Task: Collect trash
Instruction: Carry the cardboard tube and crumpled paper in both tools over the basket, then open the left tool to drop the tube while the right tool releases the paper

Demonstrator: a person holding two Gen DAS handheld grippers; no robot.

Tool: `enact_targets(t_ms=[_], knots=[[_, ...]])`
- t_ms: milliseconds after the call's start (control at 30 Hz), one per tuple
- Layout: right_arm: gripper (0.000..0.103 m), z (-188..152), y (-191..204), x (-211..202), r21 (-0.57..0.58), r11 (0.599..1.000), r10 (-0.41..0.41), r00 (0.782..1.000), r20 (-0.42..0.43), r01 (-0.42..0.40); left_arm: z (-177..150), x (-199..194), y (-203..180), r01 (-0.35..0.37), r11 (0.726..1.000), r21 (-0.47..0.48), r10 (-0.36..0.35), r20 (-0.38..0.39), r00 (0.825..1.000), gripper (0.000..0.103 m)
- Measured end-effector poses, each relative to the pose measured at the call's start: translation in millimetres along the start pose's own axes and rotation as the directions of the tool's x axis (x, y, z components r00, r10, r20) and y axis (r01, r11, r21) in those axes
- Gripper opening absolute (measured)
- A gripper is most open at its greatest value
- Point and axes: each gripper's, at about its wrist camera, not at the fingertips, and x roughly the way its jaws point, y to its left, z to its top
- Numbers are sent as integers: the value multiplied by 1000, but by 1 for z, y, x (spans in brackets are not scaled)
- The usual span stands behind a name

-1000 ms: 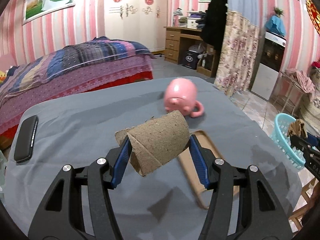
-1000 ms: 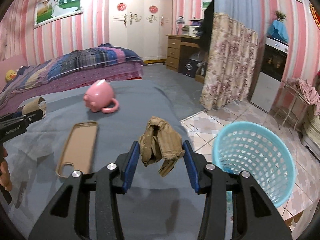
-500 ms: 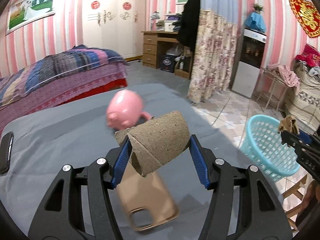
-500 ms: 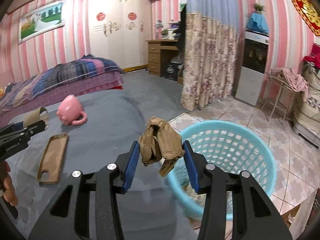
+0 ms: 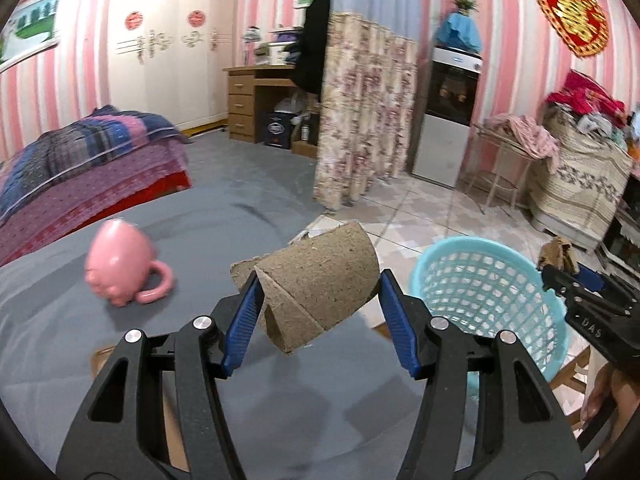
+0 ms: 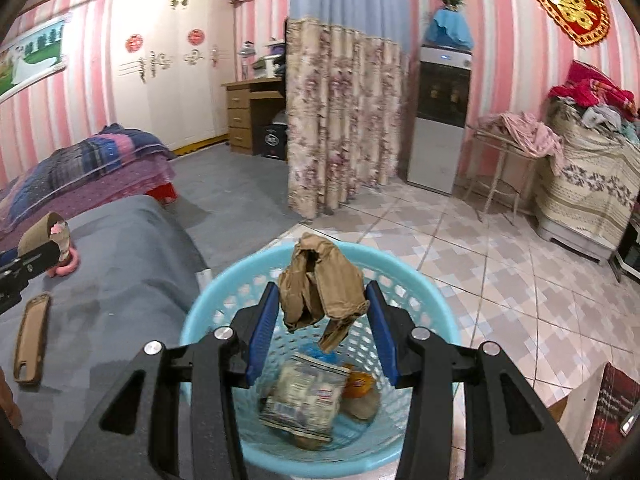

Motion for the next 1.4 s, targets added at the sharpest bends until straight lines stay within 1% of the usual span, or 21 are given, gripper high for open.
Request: enact_targets(t_ms=[133,200,333,433,500,667,800,933,1067,1167,1267,1367,1400], knots=[[45,0,-12,6,12,1000,-18,1000,-5,18,-1,23,-32,60,997,53,-58,-39,998,58],[45,0,-22,9,27,999,-34,999,-9,34,-2,32,-48,89,993,76,-86,-46,995,58],[45,-2,-45,13,80,995,-59,998,-20,60,-3,51,-75,114,987,116,-107,-66,992,58],[45,-4,-55,16,109,992,-65,998,-25,68,-4,60,-88,139,982,131,-131,-68,989,58],[45,-5,-63,20,133,989,-65,997,-29,68,-4,66,-98,140,979,150,-131,-65,989,61],[45,-8,-72,24,161,985,-64,997,-34,69,1,76,-110,137,978,159,-130,-55,990,78],[45,-7,-76,26,169,983,-66,997,-38,71,7,81,-105,122,983,138,-117,-47,992,83],[45,-7,-74,28,161,984,-66,997,-39,71,13,72,-93,62,989,136,-61,-12,998,90],[45,-8,-65,31,148,987,-61,997,-45,67,14,56,-71,16,993,118,-17,12,1000,97],[45,-8,-51,35,129,990,-55,997,-45,61,12,42,-51,-18,994,109,15,28,999,97],[45,-8,-38,40,109,992,-54,997,-49,59,8,30,-32,-68,993,99,65,35,997,97],[47,-8,-30,42,113,992,-47,998,-46,52,6,23,-12,-73,995,62,72,22,997,97],[55,-7,-27,43,115,992,-41,998,-46,46,5,20,-7,-81,995,52,80,24,997,97]])
